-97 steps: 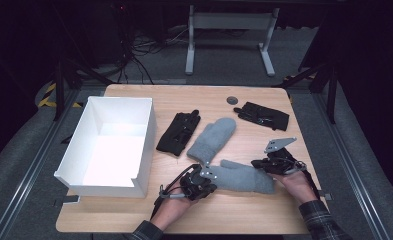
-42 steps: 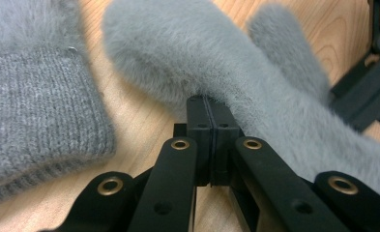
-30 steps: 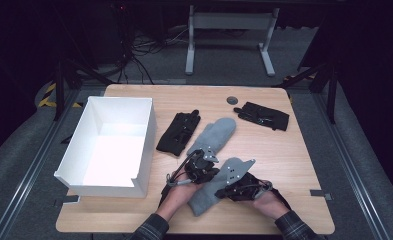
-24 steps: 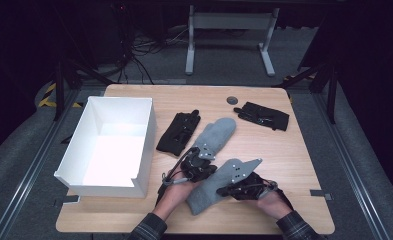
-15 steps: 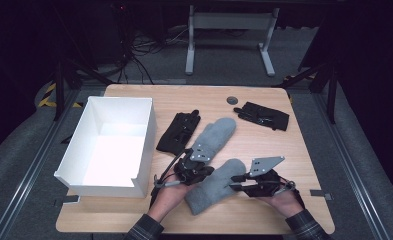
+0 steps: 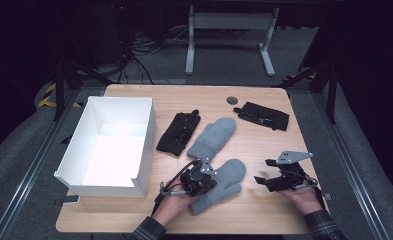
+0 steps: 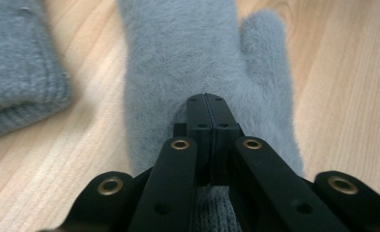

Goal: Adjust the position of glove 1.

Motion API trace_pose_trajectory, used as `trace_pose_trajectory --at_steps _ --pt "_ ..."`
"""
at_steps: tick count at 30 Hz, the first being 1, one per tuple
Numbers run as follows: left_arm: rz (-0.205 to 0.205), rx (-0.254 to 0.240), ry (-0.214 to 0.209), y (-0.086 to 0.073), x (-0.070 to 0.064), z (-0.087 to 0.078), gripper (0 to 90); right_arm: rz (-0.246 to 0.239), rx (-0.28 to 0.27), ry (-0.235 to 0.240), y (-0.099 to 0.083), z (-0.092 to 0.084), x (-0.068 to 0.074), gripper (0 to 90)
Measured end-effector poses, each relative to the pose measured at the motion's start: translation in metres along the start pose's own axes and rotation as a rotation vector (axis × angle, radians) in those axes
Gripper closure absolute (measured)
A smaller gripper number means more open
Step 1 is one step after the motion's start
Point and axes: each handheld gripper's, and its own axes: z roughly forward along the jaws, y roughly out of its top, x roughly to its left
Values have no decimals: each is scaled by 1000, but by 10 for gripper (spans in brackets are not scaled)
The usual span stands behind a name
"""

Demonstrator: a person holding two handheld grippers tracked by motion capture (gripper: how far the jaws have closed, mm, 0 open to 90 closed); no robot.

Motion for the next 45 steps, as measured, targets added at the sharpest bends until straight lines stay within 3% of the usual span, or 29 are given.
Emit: trace_pose_trajectory --at_steps 4,8,13,17,28,34,41,45 --pt "36 8 -19 -2 -8 0 900 47 16 -49 -7 3 -12 166" --pt "46 3 -16 -3 -14 -2 900 63 33 -68 -11 7 -17 157" --pt "26 -47 -17 4 -9 -13 859 49 61 -112 -14 13 -18 153" --pt "8 -61 3 14 2 -18 776 46 50 -119 -16 14 -19 122" --pt "-39 -86 82 37 51 -16 507 45 29 -123 -19 14 -20 101" --pt "-83 -98 115 46 74 -4 461 46 29 -124 -19 14 -20 100" --pt "-98 -79 163 62 96 11 446 45 30 -125 -19 14 -20 100" --pt "-102 -73 163 65 106 21 455 45 29 -124 -19 15 -20 100"
